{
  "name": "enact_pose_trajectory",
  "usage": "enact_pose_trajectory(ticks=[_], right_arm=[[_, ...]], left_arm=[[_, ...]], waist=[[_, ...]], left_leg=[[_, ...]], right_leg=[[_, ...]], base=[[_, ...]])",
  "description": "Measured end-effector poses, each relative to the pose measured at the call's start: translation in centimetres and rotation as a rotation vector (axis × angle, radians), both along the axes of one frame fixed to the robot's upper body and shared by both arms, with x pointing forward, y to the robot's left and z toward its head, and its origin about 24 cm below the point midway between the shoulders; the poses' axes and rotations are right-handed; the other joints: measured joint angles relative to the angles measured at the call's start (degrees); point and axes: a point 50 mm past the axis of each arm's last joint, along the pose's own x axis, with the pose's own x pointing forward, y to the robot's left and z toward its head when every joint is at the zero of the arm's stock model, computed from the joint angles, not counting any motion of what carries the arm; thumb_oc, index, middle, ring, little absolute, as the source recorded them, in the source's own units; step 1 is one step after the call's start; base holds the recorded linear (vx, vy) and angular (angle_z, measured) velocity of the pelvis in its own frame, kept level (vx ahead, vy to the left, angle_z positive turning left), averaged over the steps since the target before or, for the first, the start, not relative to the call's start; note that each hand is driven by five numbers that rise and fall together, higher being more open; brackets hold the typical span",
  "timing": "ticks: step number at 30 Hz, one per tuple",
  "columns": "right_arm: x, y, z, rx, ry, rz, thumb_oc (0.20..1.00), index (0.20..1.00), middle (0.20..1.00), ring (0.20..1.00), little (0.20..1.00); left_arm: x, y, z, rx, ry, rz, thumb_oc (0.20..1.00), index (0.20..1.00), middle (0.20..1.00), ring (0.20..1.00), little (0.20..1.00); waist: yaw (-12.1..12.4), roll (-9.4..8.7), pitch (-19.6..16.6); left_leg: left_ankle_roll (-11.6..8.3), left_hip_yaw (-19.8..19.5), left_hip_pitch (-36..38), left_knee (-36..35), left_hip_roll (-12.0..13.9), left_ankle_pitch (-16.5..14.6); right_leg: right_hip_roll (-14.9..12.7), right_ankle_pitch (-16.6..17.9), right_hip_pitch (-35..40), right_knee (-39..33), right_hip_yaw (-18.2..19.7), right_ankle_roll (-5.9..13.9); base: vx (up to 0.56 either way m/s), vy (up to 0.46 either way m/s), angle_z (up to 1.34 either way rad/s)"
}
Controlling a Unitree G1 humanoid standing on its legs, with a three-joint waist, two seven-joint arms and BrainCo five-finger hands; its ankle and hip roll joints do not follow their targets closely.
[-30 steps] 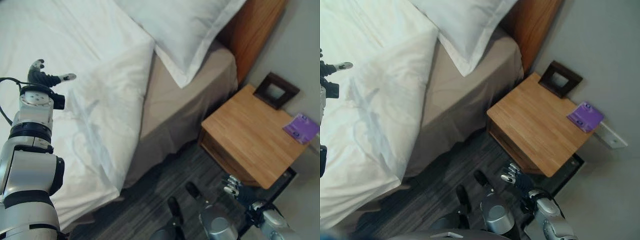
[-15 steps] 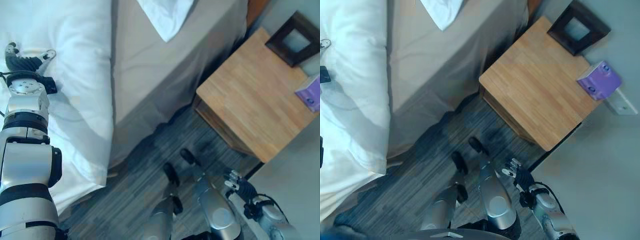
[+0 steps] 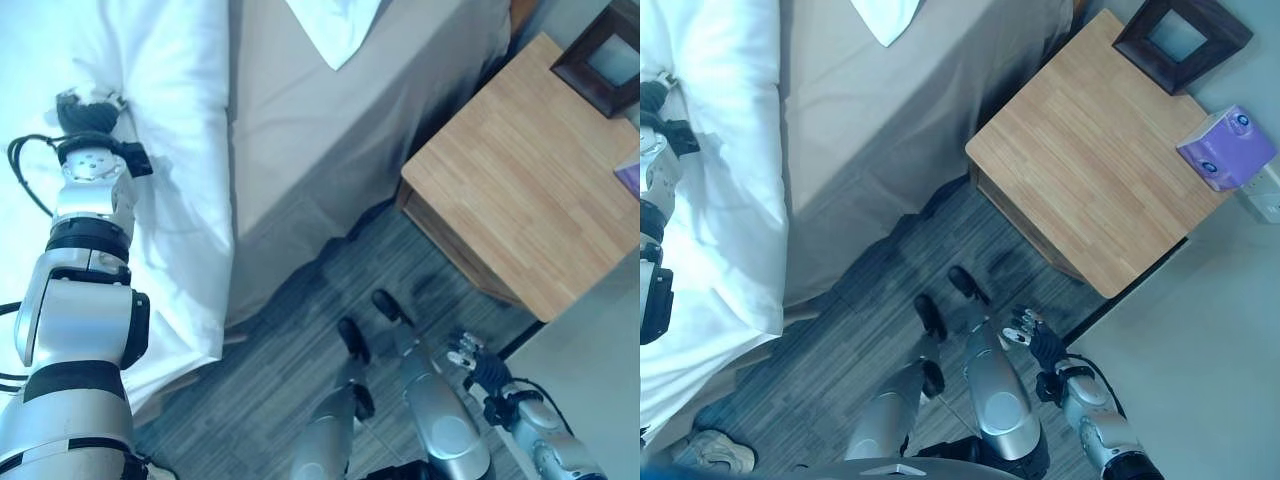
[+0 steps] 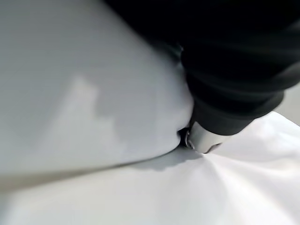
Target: Making the bed.
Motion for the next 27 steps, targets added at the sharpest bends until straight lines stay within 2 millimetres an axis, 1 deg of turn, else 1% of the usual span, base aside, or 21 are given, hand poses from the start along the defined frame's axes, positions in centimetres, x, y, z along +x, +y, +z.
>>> enact_pose_trajectory(ticks=[2, 3, 5, 6, 7, 8, 9, 10, 11, 12, 13, 15, 17, 18, 19, 20, 22, 23, 24, 26, 27], right_arm=[[0.1, 0.0, 0.1, -0.001, -0.003, 0.000, 1.000, 1.000, 1.000, 1.000, 1.000], [0.2, 0.0, 0.1, -0.001, -0.009, 0.001, 1.000, 1.000, 1.000, 1.000, 1.000], [0.3, -0.2, 0.3, -0.003, -0.016, -0.007, 1.000, 1.000, 1.000, 1.000, 1.000], [0.4, -0.4, 0.3, -0.003, -0.019, -0.015, 1.000, 1.000, 1.000, 1.000, 1.000], [0.5, -0.5, 0.4, -0.007, -0.023, -0.019, 1.000, 1.000, 1.000, 1.000, 1.000], [0.7, -0.5, 0.6, -0.007, -0.036, -0.018, 1.000, 1.000, 1.000, 1.000, 1.000], [0.8, -0.5, 0.7, -0.007, -0.046, -0.019, 1.000, 1.000, 1.000, 1.000, 1.000], [0.9, -0.5, 0.8, -0.013, -0.053, -0.018, 1.000, 1.000, 1.000, 1.000, 1.000], [0.8, -0.5, 0.8, -0.017, -0.053, -0.018, 1.000, 1.000, 1.000, 1.000, 1.000], [0.9, -0.5, 0.9, -0.019, -0.057, -0.014, 1.000, 1.000, 1.000, 1.000, 1.000], [1.0, -0.3, 0.9, -0.012, -0.059, -0.014, 1.000, 1.000, 1.000, 1.000, 1.000], [0.9, -0.2, 0.8, -0.010, -0.057, -0.010, 1.000, 1.000, 1.000, 1.000, 1.000], [1.0, -0.3, 0.9, -0.011, -0.061, -0.015, 1.000, 1.000, 1.000, 1.000, 1.000], [1.0, -0.6, 1.0, -0.013, -0.064, -0.026, 1.000, 1.000, 1.000, 1.000, 1.000], [1.0, -0.7, 1.1, -0.012, -0.069, -0.030, 1.000, 1.000, 1.000, 1.000, 1.000], [0.8, -1.3, 1.2, -0.022, -0.072, -0.046, 1.000, 1.000, 1.000, 1.000, 1.000], [0.8, -1.6, 1.3, -0.026, -0.073, -0.058, 1.000, 1.000, 1.000, 1.000, 1.000], [0.8, -1.8, 1.3, -0.027, -0.076, -0.064, 1.000, 1.000, 1.000, 1.000, 1.000], [0.8, -1.8, 1.3, -0.026, -0.076, -0.062, 1.000, 1.000, 1.000, 1.000, 1.000], [0.8, -1.7, 1.4, -0.023, -0.077, -0.060, 1.000, 1.000, 1.000, 1.000, 1.000], [0.8, -1.7, 1.4, -0.014, -0.079, -0.052, 1.000, 1.000, 1.000, 1.000, 1.000]], left_arm=[[0.5, -1.4, 0.5, 0.041, -0.009, -0.052, 0.200, 0.200, 0.200, 0.200, 0.200], [1.1, -3.3, 0.6, 0.092, -0.015, -0.121, 0.200, 0.200, 0.200, 0.200, 0.200], [1.6, -5.1, 0.8, 0.105, -0.036, -0.178, 0.200, 0.200, 0.200, 0.200, 0.200], [2.0, -7.4, 1.2, 0.126, -0.065, -0.246, 0.200, 0.200, 0.200, 0.200, 0.200], [2.2, -11.2, 1.7, 0.166, -0.122, -0.374, 0.200, 0.200, 0.200, 0.200, 0.200], [2.1, -13.7, 1.9, 0.196, -0.158, -0.464, 0.200, 0.200, 0.200, 0.200, 0.200], [1.9, -15.7, 1.9, 0.214, -0.180, -0.530, 0.200, 0.200, 0.200, 0.200, 0.200], [1.6, -18.2, 1.0, 0.219, -0.191, -0.606, 0.200, 0.200, 0.200, 0.200, 0.200], [1.6, -19.5, -0.2, 0.199, -0.177, -0.640, 0.200, 0.200, 0.200, 0.200, 0.200], [1.6, -19.4, -0.9, 0.197, -0.160, -0.636, 0.200, 0.200, 0.200, 0.200, 0.200], [1.6, -19.8, -2.1, 0.157, -0.147, -0.643, 0.200, 0.200, 0.200, 0.200, 0.200], [1.6, -19.6, -3.1, 0.137, -0.132, -0.640, 0.200, 0.200, 0.200, 0.200, 0.200], [1.3, -19.9, -4.0, 0.125, -0.123, -0.661, 0.200, 0.200, 0.200, 0.200, 0.200], [1.0, -19.7, -5.1, 0.125, -0.100, -0.678, 1.000, 1.000, 1.000, 1.000, 1.000], [0.8, -19.6, -5.7, 0.114, -0.090, -0.684, 1.000, 1.000, 1.000, 1.000, 1.000], [0.4, -19.5, -7.1, 0.074, -0.057, -0.739, 1.000, 1.000, 1.000, 1.000, 1.000], [-0.1, -20.5, -7.8, 0.050, -0.042, -0.833, 1.000, 1.000, 1.000, 1.000, 1.000], [-0.3, -21.1, -7.8, 0.048, -0.049, -0.875, 1.000, 1.000, 1.000, 1.000, 1.000], [-0.8, -22.5, -7.6, 0.046, -0.067, -0.944, 1.000, 1.000, 1.000, 1.000, 1.000], [-1.4, -23.5, -7.5, 0.007, -0.086, -1.014, 1.000, 1.000, 1.000, 1.000, 1.000], [-2.2, -24.3, -7.4, -0.048, -0.110, -1.093, 1.000, 1.000, 1.000, 1.000, 1.000]], waist=[[-0.2, 0.00, 0.0], [-0.2, 0.02, 0.0], [-0.2, 0.29, -0.2], [-0.2, 0.65, -0.4], [-0.2, 0.93, -0.6], [-0.1, 0.94, -0.6], [-0.2, 1.01, -0.7], [-0.3, 1.29, -0.9], [-0.6, 1.96, -1.3], [-1.1, 2.20, -1.5], [-1.6, 2.48, -1.7], [-1.7, 2.74, -2.0], [-1.9, 2.79, -2.1], [-2.6, 2.82, -2.1], [-3.0, 2.96, -2.2], [-3.2, 3.81, -2.8], [-3.4, 4.50, -3.3], [-3.5, 4.63, -3.4], [-3.7, 4.76, -3.5], [-4.2, 5.01, -3.7], [-4.5, 5.36, -3.9]], left_leg=[[-0.05, -0.3, 0.6, 0.0, -0.1, 0.1], [-0.05, -0.4, 1.5, -0.2, -0.2, 0.1], [-0.09, -0.4, 1.8, -0.2, -0.4, 0.0], [-0.09, -0.4, 1.8, -0.2, -0.5, 0.0], [0.00, -0.4, 2.0, -0.2, -0.6, 0.3], [0.11, -0.4, 2.2, -0.1, -0.7, 0.4], [0.11, -0.4, 2.4, 0.0, -0.8, 0.4], [0.11, -0.4, 2.8, 0.0, -1.0, 0.4], [0.10, -0.4, 2.9, -0.2, -1.2, 0.3], [0.06, -0.4, 2.9, -0.3, -1.4, 0.3], [0.02, -0.3, 3.0, 0.0, -1.6, 0.2], [0.06, -0.3, 3.1, -0.3, -1.8, 0.3], [0.08, -0.3, 3.3, 0.0, -2.0, 0.3], [0.15, -0.2, 4.0, 0.0, -2.1, 0.3], [0.08, -0.1, 4.2, 0.0, -2.1, 0.3], [-0.51, 0.1, 4.6, -0.2, -2.3, -0.2], [-0.63, 0.3, 4.7, -0.3, -2.4, -0.4], [-0.68, 0.5, 4.7, -0.3, -2.4, -0.5], [-0.70, 0.6, 4.7, -0.3, -2.5, -0.5], [-0.89, 0.6, 4.8, -0.3, -2.6, -0.6], [-0.92, 0.6, 4.8, -0.3, -2.6, -0.6]], right_leg=[[-0.2, 0.0, 0.6, 0.1, -0.3, 0.00], [-0.3, -0.1, 1.5, 0.1, -0.6, 0.15], [-0.6, -0.2, 1.9, 0.1, -0.7, 0.25], [-0.8, -0.2, 2.0, 0.1, -1.2, 0.27], [-1.2, -0.3, 2.4, 0.1, -1.9, 0.35], [-1.4, -0.4, 2.8, 0.1, -2.2, 0.44], [-1.6, -0.5, 3.0, 0.1, -2.3, 0.59], [-1.8, -0.7, 3.4, 0.1, -2.2, 0.87], [-2.1, -0.9, 3.6, 0.2, -2.2, 1.13], [-2.2, -1.1, 3.6, 0.2, -2.2, 1.41], [-2.5, -1.1, 3.7, 0.2, -2.1, 1.50], [-2.6, -1.2, 3.8, 0.2, -2.2, 1.62], [-2.8, -1.3, 3.9, 0.3, -2.1, 1.76], [-2.9, -1.4, 4.6, 0.1, -2.0, 1.91], [-3.0, -1.5, 4.9, 0.2, -1.9, 2.03], [-3.1, -1.8, 5.1, 0.1, -1.3, 2.35], [-3.3, -2.0, 5.1, 0.1, -1.0, 2.55], [-3.3, -2.0, 5.1, 0.1, -0.9, 2.57], [-3.4, -2.0, 5.1, 0.1, -0.9, 2.58], [-3.4, -2.0, 5.2, 0.1, -0.8, 2.59], [-3.5, -2.0, 5.2, 0.1, -0.8, 2.60]], base=[[0.00, -0.008, 0.08], [0.00, -0.011, 0.11], [-0.01, -0.012, 0.11], [-0.02, -0.011, 0.27], [-0.03, -0.008, 0.29], [-0.02, 0.007, 0.23], [-0.01, 0.008, 0.08], [-0.01, 0.006, 0.05], [0.00, 0.000, 0.00], [0.00, 0.000, 0.00], [0.00, 0.000, 0.00], [0.00, 0.016, 0.01], [0.00, 0.046, 0.00], [0.01, 0.045, -0.02], [0.02, 0.054, -0.11], [0.01, 0.032, -0.11], [0.00, 0.011, -0.11], [0.00, -0.003, -0.07], [0.01, -0.005, -0.04], [0.00, 0.000, 0.00], [0.00, 0.000, 0.00]])
